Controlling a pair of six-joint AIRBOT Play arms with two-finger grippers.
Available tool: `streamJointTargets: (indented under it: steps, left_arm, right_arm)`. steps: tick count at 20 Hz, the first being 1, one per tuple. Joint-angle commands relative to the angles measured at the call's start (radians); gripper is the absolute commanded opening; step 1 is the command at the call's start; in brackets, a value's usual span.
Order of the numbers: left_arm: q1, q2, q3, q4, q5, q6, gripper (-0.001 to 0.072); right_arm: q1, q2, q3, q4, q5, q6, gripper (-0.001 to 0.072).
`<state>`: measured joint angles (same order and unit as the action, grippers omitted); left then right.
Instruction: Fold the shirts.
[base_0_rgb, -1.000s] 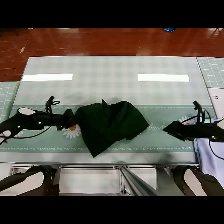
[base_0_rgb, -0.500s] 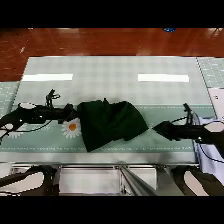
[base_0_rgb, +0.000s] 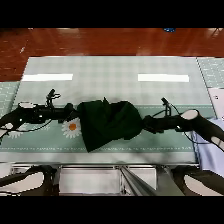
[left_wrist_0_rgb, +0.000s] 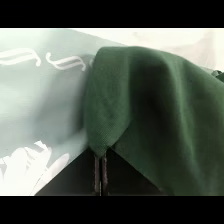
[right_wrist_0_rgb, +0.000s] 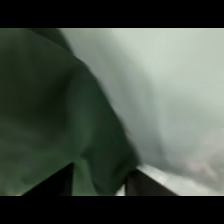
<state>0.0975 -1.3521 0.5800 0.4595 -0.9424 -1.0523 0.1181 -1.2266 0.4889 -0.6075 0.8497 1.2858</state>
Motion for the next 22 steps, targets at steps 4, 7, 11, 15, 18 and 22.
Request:
streamJointTargets:
  steps: [4, 7, 11, 15, 18, 22]
  left_arm:
    - [0.023, 0.031, 0.106, -0.020, -0.068, 0.001, 0.0017]
    - [0.059, 0.120, 0.281, -0.111, -0.117, 0.001, 0.0016]
    - [0.093, 0.266, 0.628, -0.225, -0.114, 0.000, 0.0016]
    - [0.127, 0.373, 1.012, -0.213, -0.114, 0.000, 0.0016]
    - [0.148, 0.451, 1.215, -0.087, -0.117, -0.071, 0.0016]
    - [0.152, 0.604, 1.274, 0.084, -0.140, -0.124, 0.0016]
  right_arm:
    - [0.074, -0.113, 0.315, -0.036, 0.118, -0.045, 0.0025]
    - [0.016, -0.042, 0.565, -0.241, 0.224, 0.062, 0.0025]
    - [-0.055, 0.052, 1.048, -0.445, 0.361, 0.111, 0.0025]
    - [-0.053, 0.119, 1.462, -0.563, 0.496, 0.109, 0.0025]
    - [-0.053, 0.228, 1.551, -0.582, 0.513, 0.109, 0.0025]
    - [-0.053, 0.383, 1.551, -0.618, 0.602, 0.116, 0.0025]
